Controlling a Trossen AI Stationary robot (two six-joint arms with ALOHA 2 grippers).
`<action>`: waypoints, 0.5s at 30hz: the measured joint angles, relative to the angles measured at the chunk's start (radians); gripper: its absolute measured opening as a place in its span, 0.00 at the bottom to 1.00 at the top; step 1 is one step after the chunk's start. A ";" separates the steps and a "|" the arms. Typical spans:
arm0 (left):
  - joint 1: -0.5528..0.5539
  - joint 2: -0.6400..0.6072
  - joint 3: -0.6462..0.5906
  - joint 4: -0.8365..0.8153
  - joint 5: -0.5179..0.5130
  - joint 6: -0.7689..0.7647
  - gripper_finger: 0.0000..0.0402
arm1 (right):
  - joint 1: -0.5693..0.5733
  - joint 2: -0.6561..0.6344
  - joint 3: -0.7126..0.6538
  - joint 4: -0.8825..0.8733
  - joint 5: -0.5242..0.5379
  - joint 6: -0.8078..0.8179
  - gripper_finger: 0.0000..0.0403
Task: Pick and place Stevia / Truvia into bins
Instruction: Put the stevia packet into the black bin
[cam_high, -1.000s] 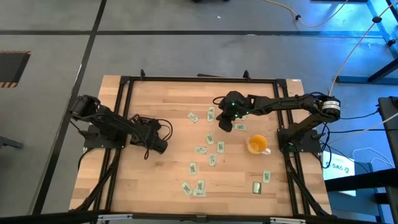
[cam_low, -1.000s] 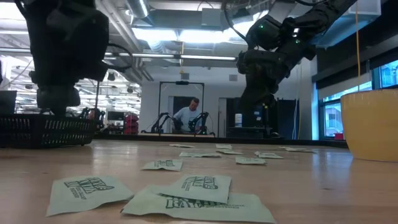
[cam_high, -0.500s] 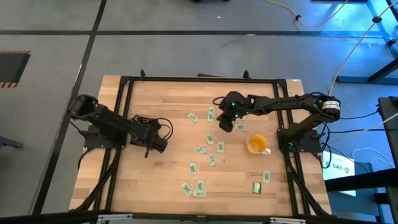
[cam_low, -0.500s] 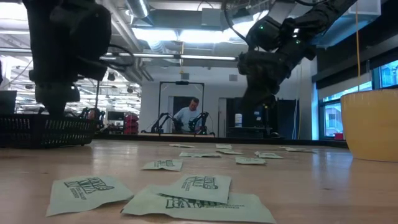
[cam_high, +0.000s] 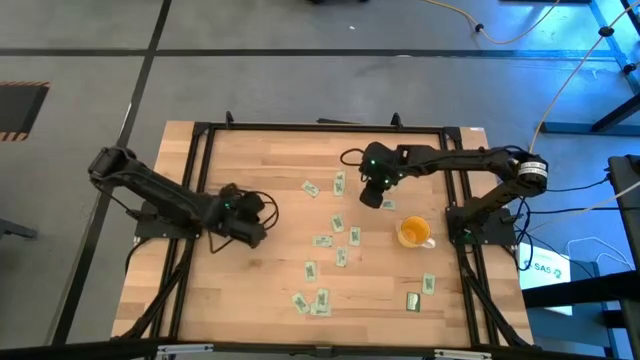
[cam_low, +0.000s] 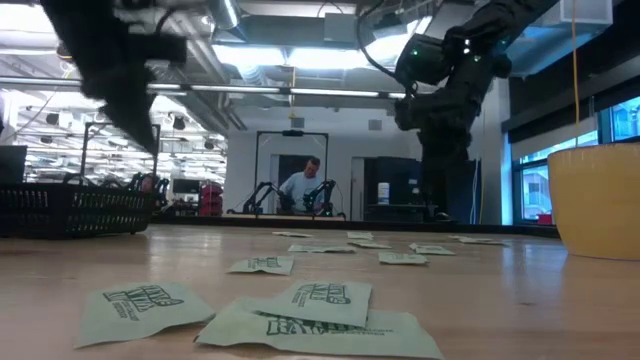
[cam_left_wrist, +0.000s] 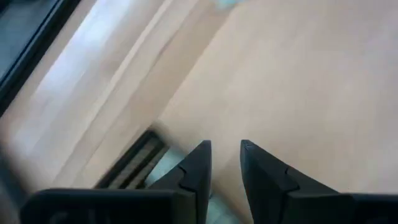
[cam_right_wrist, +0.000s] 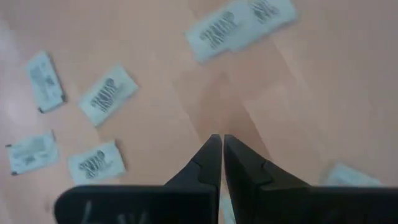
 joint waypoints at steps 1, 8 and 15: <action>-0.005 -0.013 0.000 0.053 -0.002 0.052 0.20 | -0.005 0.000 0.008 -0.030 0.012 0.000 0.06; -0.019 -0.066 0.000 0.357 0.069 0.380 0.19 | -0.048 -0.001 0.003 -0.185 0.224 0.062 0.06; -0.018 -0.035 0.000 0.510 0.104 0.556 0.19 | -0.084 -0.001 -0.085 -0.148 0.229 0.109 0.06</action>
